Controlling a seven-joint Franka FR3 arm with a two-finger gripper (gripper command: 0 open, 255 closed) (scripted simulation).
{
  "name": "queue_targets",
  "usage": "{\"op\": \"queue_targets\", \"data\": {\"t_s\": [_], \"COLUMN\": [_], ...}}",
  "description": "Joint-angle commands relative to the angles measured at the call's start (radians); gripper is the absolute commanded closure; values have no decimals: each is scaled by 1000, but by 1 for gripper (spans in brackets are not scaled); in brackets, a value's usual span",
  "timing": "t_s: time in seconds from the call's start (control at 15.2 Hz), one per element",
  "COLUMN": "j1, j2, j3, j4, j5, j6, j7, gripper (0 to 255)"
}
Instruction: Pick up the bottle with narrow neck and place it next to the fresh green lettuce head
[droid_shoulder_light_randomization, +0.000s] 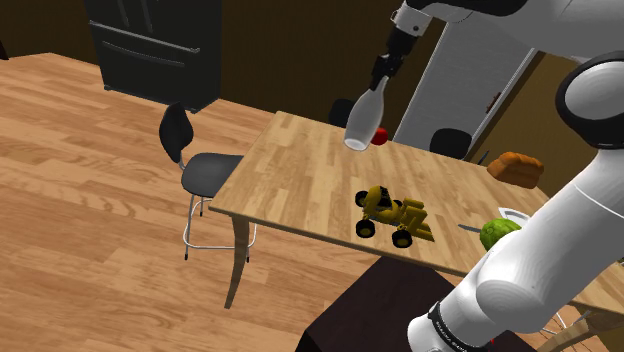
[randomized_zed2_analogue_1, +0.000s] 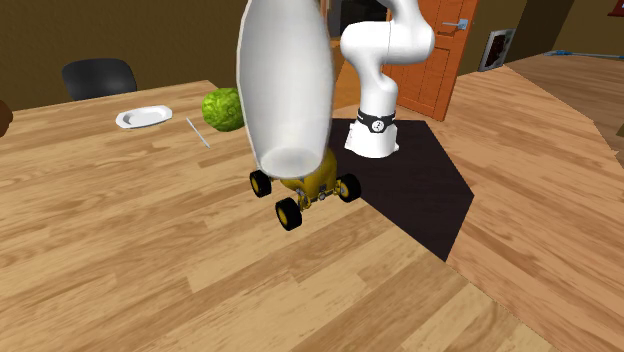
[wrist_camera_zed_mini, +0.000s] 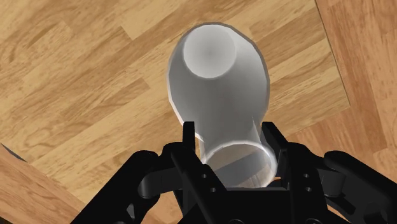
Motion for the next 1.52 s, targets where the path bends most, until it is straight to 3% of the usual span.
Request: {"op": "queue_targets", "data": {"t_s": [0.0, 1.06, 1.45], "j1": [-1, -31, -43], "j2": [12, 148, -70], "j3": [-2, -23, -40], "j4": [42, 432, 179], "j5": [4, 59, -15], "j6": [-32, -294, -250], "j7": [-2, -18, -75], "gripper": [255, 255, 255]}}
